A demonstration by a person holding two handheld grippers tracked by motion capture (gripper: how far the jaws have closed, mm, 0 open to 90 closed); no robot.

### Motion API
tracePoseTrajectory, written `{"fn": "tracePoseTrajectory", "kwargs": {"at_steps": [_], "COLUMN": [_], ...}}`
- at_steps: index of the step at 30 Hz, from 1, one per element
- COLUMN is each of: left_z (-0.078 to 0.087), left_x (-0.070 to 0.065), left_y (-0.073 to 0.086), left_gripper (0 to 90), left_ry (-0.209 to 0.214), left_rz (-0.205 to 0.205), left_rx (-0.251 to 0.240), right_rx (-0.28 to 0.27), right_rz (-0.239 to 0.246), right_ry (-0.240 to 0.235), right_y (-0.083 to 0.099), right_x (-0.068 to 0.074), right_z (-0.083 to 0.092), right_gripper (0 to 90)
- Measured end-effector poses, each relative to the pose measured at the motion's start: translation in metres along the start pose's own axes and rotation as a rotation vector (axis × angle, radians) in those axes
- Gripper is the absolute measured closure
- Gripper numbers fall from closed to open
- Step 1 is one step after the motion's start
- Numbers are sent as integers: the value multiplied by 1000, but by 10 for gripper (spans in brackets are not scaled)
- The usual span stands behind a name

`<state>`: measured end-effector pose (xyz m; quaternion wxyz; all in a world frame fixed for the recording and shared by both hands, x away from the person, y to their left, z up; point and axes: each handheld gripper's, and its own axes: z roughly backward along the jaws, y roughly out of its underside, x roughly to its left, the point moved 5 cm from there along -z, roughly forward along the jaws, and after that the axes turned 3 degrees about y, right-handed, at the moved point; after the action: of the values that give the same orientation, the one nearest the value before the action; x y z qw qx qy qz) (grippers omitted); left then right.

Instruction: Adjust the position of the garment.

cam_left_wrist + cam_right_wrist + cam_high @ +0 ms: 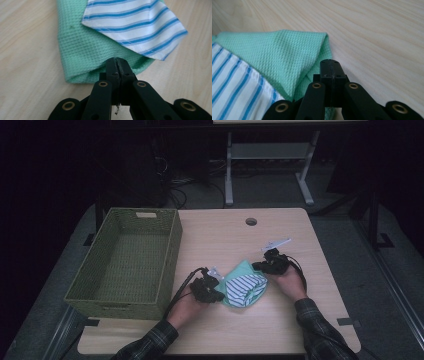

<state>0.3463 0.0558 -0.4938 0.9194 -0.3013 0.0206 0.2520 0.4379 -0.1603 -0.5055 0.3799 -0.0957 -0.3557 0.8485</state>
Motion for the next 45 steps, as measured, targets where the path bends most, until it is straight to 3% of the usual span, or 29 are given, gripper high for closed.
{"fn": "tracePoseTrajectory", "kwargs": {"at_steps": [15,27,30,34,37,41,45], "left_z": [-4,-10,-9,2,12,25,31], "left_x": [38,63,65,62,60,55,48], "left_y": [-18,-34,-34,-35,-37,-39,-39], "left_gripper": [894,896,896,894,858,746,586], "left_ry": [-91,-115,-110,-104,-95,-76,-67], "left_rz": [58,99,105,107,108,109,105], "left_rx": [-12,-45,-55,-84,-112,-139,-153], "right_rx": [14,22,8,-64,-90,-84,-53], "right_rz": [25,58,62,29,23,6,-2], "right_ry": [6,-47,-34,4,25,27,10], "right_y": [34,55,55,42,33,27,29], "right_x": [8,35,38,24,12,2,4], "right_z": [31,47,53,64,62,50,40], "right_gripper": [899,899,899,899,899,899,899]}}
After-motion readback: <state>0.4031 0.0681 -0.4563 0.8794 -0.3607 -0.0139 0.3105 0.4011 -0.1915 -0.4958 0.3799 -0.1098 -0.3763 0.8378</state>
